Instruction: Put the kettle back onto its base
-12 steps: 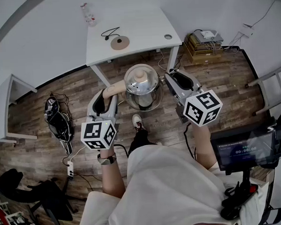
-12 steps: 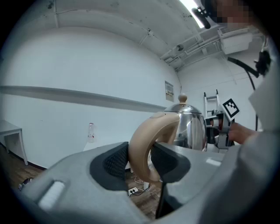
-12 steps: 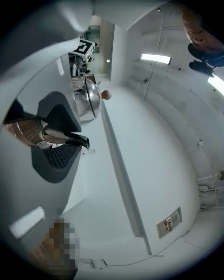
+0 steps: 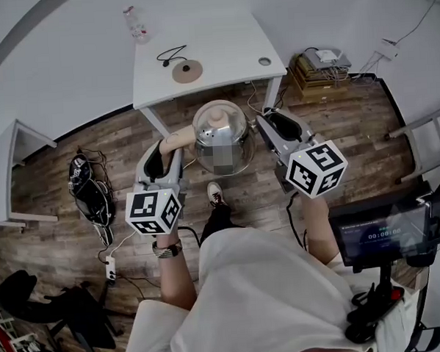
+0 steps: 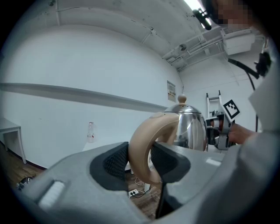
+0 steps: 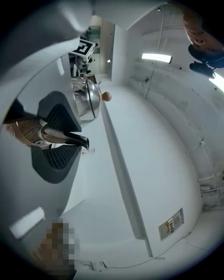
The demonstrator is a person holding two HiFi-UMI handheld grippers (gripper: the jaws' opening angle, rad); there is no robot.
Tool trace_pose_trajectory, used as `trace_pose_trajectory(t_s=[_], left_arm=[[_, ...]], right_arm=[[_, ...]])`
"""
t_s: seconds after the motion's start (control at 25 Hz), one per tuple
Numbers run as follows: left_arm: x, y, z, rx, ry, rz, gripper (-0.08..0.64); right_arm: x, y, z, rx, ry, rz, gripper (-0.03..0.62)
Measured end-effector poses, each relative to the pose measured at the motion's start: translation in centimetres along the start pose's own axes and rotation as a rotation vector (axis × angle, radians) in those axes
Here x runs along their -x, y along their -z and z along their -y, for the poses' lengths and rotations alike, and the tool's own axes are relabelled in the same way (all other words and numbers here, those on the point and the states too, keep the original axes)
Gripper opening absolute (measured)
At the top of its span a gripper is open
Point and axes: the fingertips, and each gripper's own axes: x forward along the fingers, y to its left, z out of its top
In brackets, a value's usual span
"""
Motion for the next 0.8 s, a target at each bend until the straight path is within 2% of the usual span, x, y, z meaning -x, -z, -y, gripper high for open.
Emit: trace_pose_trajectory(t_s=[0.2, 0.8], left_arm=[[-3.9, 0.1, -1.7, 0.004, -0.007, -0.010, 0.166], [-12.0, -1.4, -8.1, 0.001, 0.002, -0.007, 0.167]], right_arm=[[-3.6, 0.1, 2.8, 0.000, -0.005, -0.014, 0.098], [-13.2, -1.5, 6.7, 0.003, 0.010, -0.025, 0.098]])
